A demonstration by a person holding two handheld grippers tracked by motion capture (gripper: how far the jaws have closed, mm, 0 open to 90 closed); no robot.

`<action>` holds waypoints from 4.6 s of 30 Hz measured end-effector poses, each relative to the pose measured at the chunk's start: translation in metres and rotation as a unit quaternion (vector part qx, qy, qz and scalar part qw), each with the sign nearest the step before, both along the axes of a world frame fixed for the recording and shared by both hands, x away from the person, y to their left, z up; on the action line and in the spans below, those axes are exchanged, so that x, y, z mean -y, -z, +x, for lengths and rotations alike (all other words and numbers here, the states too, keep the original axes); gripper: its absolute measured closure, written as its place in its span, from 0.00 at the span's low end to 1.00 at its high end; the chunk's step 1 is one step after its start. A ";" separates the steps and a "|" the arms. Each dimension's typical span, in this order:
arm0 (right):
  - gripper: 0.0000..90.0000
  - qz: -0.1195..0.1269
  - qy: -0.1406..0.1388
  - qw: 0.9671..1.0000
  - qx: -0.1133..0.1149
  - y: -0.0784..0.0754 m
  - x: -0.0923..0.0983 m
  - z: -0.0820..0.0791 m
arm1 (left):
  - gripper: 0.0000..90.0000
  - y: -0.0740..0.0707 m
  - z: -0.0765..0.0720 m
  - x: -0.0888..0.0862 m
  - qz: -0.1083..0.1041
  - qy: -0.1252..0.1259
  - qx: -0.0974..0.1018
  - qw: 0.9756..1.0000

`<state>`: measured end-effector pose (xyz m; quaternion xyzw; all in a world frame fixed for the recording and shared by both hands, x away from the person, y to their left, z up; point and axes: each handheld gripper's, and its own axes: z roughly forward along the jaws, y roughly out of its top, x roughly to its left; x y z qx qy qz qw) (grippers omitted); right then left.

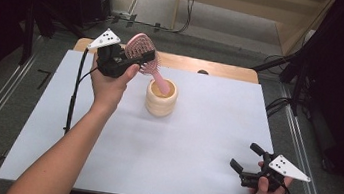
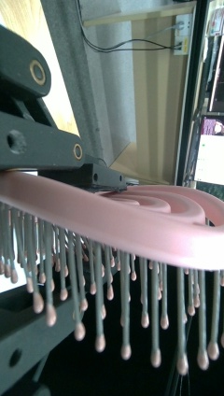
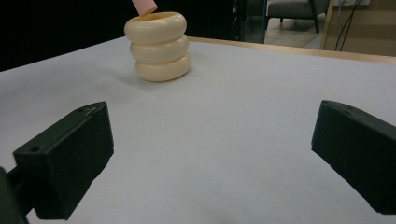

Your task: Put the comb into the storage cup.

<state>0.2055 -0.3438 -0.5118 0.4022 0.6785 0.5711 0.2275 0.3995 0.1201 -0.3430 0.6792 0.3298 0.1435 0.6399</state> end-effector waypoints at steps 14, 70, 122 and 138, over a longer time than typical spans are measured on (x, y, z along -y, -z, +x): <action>0.00 0.002 -0.002 1.000 0.000 0.000 0.001 0.000 | 0.71 0.015 0.007 0.005 0.010 -0.004 -0.010 1.000; 0.00 0.005 0.002 1.000 0.000 0.002 0.001 0.001 | 0.71 0.077 0.015 0.028 0.035 -0.004 -0.063 0.997; 0.00 0.000 0.006 1.000 -0.002 0.002 0.000 0.001 | 0.00 0.078 0.000 0.007 0.070 0.009 -0.046 0.996; 0.00 -0.004 0.008 1.000 -0.002 0.002 -0.001 0.002 | 0.00 0.083 -0.017 -0.015 0.077 0.006 -0.035 0.996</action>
